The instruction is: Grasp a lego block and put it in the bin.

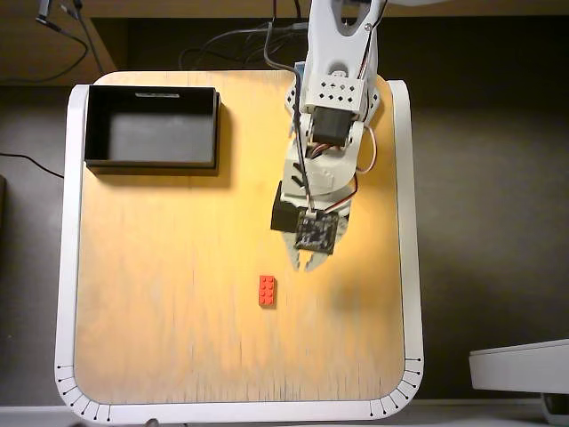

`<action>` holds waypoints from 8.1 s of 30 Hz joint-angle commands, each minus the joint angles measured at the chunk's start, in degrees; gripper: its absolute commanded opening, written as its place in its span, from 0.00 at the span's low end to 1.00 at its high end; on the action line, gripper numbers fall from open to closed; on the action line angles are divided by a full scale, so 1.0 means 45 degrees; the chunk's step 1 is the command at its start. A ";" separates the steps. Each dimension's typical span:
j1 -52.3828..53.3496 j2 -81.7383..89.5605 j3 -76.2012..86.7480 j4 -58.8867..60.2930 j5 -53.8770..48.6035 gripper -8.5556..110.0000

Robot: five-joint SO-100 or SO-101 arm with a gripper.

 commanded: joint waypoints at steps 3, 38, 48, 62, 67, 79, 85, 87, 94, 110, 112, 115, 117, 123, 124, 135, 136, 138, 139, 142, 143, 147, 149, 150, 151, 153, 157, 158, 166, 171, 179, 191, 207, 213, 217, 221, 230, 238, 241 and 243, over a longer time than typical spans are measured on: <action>0.1387 -0.2891 -0.4238 0.0742 0.2031 0.15; 0.2852 -0.9512 -0.6816 -0.0293 0.4785 0.28; 0.2832 -1.0098 -0.6836 -0.0957 0.4707 0.28; 0.2480 -1.0645 -0.6816 -0.0840 0.3984 0.28; 0.2402 -1.0820 -0.6816 -0.0840 0.3945 0.28; 0.1973 -1.0840 -0.6836 -0.1367 0.3633 0.28; 0.1973 -1.1035 -0.6836 -0.1895 0.3633 0.28; 0.1973 -1.1074 -0.6836 -0.1895 0.3633 0.28; 0.1953 -1.1328 -0.6816 -0.1895 0.3574 0.28; 0.1914 -1.1582 -0.6797 -0.1875 0.3398 0.22; 0.1914 -1.1582 -0.6797 -0.1875 0.3457 0.20; 0.1934 -1.1582 -0.6777 -0.1797 0.3457 0.20; 0.1953 -1.1582 -0.6758 -0.1680 0.3437 0.20; 0.2012 -1.1562 -0.6602 -0.1191 0.3437 0.20; 0.2012 -1.1562 -0.6562 -0.1172 0.3418 0.20; 0.2012 -1.1484 -0.6523 -0.0566 0.3496 0.20; 0.2012 -1.1484 -0.6504 -0.0527 0.3496 0.20; 0.1992 -1.1367 -0.6387 -0.0469 0.3496 0.20; 0.1992 -1.1309 -0.6309 -0.0469 0.3535 0.20; 0.1992 -1.1113 -0.6035 -0.0469 0.3574 0.20; 0.1973 -1.1094 -0.5977 -0.0469 0.3574 0.19; 0.1953 -1.1074 -0.5938 -0.0469 0.3574 0.09; 0.1992 -1.1035 -0.5938 -0.0469 0.3555 0.08; 0.2012 -1.1035 -0.5938 -0.0469 0.3574 0.08; 0.2031 -1.1035 -0.5938 -0.0469 0.3574 0.08; 0.2090 -1.1016 -0.5938 -0.0469 0.3535 0.08; 0.2168 -1.0703 -0.5938 -0.0469 0.3066 0.08; 0.2207 -1.0508 -0.5938 -0.0469 0.2871 0.08; 0.2813 -0.7285 -0.5898 0.0566 0.1621 0.08; 0.3457 -0.5352 -0.5898 0.1309 0.1152 0.08; 0.5078 -0.2168 -0.5898 0.2910 0.0469 0.08; 0.8457 0.1777 -0.5898 0.4570 -0.1133 0.08; 1.4141 -0.1074 -0.5898 0.6113 0.2227 0.08; 1.5586 -0.2734 -0.5898 0.5684 0.3262 0.08; 1.5703 -0.3613 -0.5898 0.4473 0.2930 0.08; 1.5664 -0.4375 -0.5898 0.3398 0.2656 0.08; 1.5488 -0.4961 -0.5879 0.2812 0.2715 0.08; 1.5488 -0.5332 -0.5059 0.1777 0.3066 0.10; 1.5488 -0.5332 -0.4297 0.0762 0.3184 0.11; 1.5488 -0.5371 -0.4277 0.0703 0.3223 0.11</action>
